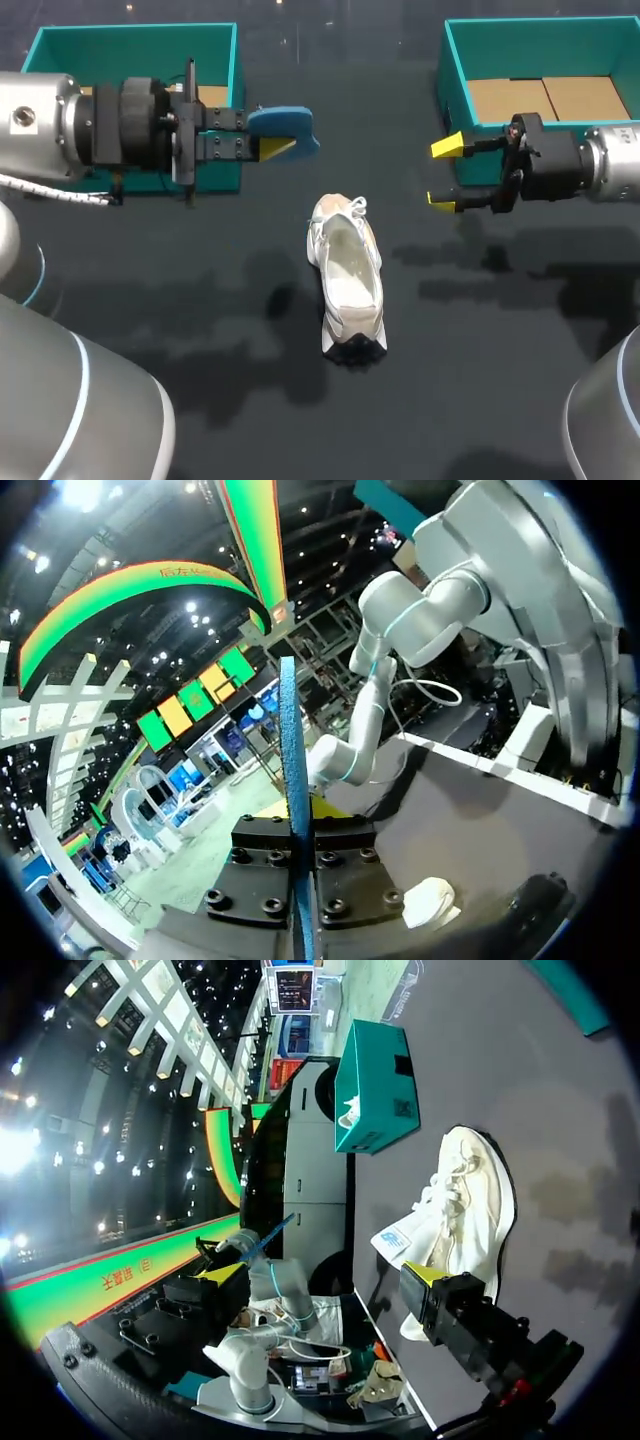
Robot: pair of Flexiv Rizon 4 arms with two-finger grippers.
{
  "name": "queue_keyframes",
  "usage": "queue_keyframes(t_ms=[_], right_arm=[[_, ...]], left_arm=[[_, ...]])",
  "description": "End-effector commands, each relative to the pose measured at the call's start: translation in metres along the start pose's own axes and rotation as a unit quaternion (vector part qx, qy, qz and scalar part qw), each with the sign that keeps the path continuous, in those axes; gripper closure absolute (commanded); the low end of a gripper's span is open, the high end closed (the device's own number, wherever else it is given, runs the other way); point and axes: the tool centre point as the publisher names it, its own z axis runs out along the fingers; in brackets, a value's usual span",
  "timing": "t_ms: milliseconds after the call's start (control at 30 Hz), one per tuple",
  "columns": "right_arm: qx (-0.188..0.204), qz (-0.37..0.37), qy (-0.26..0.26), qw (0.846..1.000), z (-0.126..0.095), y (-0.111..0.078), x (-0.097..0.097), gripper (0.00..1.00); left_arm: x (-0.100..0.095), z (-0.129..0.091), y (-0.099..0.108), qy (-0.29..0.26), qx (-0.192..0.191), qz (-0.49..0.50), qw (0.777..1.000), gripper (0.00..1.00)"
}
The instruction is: Take the shoe out of the shoebox, open the shoe tongue, remove and reinsert the insole, then place the shoe into the shoebox
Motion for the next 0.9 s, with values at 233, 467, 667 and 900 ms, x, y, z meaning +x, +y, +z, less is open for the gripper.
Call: queue_keyframes(t_ms=[233,467,667,900], right_arm=[[0.002,0.0,0.0,1.0,0.002,0.002,-0.001,0.0],[-0.017,0.031,0.04,0.999,-0.005,0.022,0.012,0.0],[-0.004,0.042,0.033,0.999,-0.005,0.03,0.024,0.0],[-0.004,0.042,0.033,0.999,-0.005,0.03,0.024,0.0]], left_arm=[[-0.003,0.014,0.009,-0.018,0.016,0.372,0.928,1.0],[0.007,0.04,0.039,-0.028,-0.008,0.509,0.86,1.0],[0.007,0.054,0.055,-0.055,0.022,0.575,0.816,1.0],[0.007,0.054,0.055,-0.055,0.022,0.575,0.816,1.0]])
